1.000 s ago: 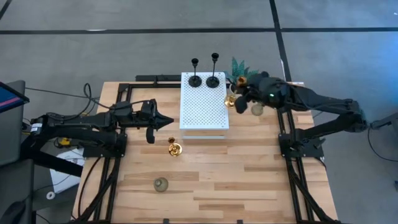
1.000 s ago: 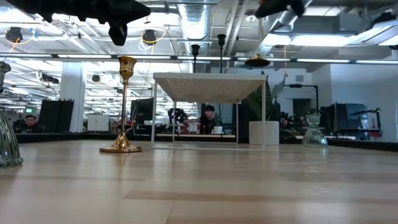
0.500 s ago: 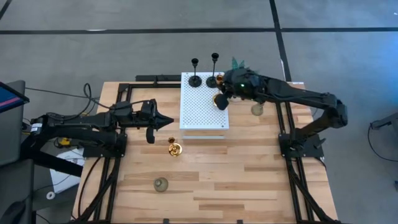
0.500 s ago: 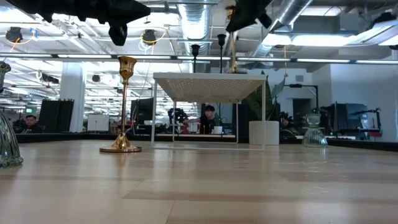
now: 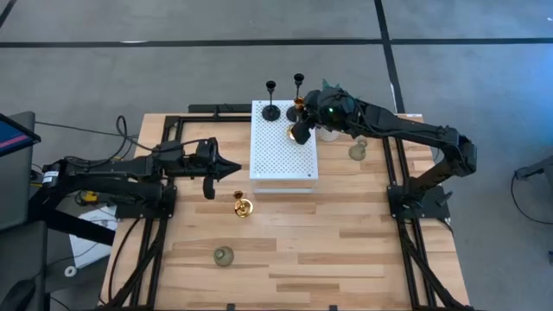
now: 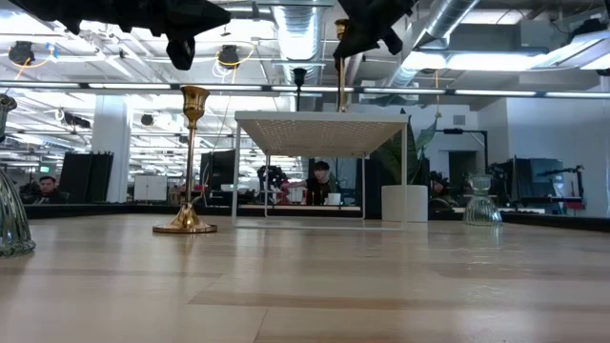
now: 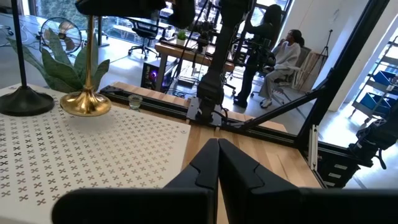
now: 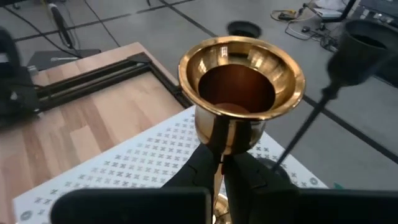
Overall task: Pick & Place candle stick holders
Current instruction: Put the right golden candle holder on the shelf
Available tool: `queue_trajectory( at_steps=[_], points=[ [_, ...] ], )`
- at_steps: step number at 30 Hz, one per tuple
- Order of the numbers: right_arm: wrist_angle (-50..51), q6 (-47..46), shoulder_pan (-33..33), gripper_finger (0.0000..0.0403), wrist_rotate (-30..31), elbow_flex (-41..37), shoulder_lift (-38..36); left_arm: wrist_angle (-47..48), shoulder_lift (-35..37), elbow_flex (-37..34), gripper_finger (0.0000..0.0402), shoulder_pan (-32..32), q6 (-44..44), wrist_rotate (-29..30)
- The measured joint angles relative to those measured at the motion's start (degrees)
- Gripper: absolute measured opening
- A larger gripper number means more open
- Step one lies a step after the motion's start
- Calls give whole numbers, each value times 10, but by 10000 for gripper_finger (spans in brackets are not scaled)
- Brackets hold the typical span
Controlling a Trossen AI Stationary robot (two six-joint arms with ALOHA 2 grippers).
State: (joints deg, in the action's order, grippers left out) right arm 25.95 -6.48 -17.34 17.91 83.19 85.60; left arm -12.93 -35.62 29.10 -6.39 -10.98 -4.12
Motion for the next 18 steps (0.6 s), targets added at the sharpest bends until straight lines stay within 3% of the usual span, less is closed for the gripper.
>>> queue_trajectory(
  at_steps=[18],
  points=[
    [6, -11, -28, 4, -40, 0, 0, 0, 0, 0, 8, 0, 0, 0]
  ],
)
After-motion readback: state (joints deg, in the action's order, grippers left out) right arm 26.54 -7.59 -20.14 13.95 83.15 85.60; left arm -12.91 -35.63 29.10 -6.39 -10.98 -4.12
